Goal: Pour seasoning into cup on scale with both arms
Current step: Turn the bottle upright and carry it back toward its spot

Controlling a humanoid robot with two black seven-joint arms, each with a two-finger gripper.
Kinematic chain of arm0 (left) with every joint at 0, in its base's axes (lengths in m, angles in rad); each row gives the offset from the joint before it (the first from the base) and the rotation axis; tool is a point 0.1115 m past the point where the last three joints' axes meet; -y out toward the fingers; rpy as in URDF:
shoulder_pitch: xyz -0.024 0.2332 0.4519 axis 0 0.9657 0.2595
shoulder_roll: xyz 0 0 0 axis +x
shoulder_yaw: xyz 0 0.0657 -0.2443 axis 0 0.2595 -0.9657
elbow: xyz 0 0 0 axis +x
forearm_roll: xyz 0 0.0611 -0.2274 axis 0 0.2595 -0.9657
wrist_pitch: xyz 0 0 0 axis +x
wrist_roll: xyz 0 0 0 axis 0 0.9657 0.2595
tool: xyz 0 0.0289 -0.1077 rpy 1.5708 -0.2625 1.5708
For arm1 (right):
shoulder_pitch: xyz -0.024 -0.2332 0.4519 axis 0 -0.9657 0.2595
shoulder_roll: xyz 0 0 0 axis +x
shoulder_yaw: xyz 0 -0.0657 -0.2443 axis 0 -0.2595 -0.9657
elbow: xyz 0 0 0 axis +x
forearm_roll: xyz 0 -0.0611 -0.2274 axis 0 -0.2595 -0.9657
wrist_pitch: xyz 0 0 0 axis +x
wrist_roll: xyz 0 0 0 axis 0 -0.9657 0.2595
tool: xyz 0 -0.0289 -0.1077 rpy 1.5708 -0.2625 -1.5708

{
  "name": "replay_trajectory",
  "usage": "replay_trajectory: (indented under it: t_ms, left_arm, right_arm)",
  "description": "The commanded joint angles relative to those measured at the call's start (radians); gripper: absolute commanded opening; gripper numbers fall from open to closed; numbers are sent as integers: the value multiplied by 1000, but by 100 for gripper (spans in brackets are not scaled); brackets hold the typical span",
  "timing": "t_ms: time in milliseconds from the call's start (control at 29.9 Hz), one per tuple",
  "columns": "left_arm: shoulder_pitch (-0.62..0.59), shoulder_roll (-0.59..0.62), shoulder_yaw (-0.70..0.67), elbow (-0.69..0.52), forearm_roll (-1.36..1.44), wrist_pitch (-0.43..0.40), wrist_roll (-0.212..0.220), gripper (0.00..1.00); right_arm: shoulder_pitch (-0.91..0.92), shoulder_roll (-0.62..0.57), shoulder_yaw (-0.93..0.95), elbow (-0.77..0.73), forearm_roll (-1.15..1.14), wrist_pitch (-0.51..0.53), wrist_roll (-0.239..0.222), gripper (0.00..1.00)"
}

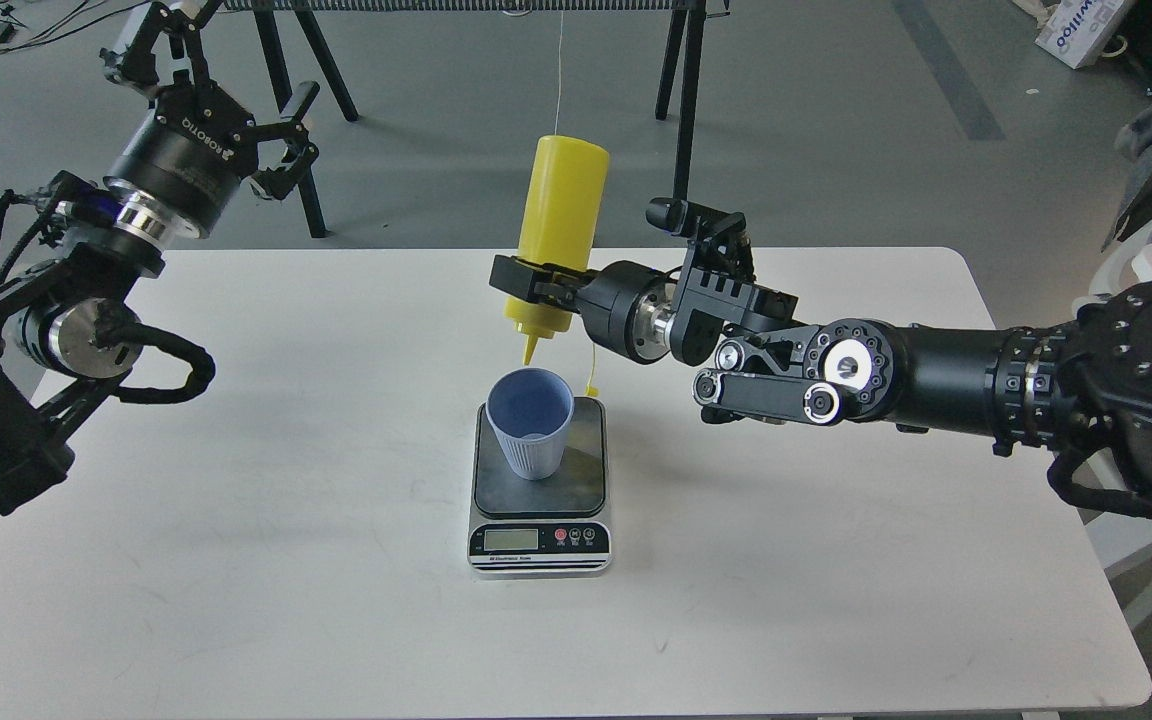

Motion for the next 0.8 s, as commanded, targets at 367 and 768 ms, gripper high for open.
replay_trajectory:
  t_ms: [367,768]
  left_arm:
    - [9,9,2,0,-1,-11,0,100]
    - [23,12,0,0,-1,-5,0,100]
  right_arm:
    - [-417,-481,608,343,329,190,8,37]
    - [-986,-532,1042,489,635,476,5,38]
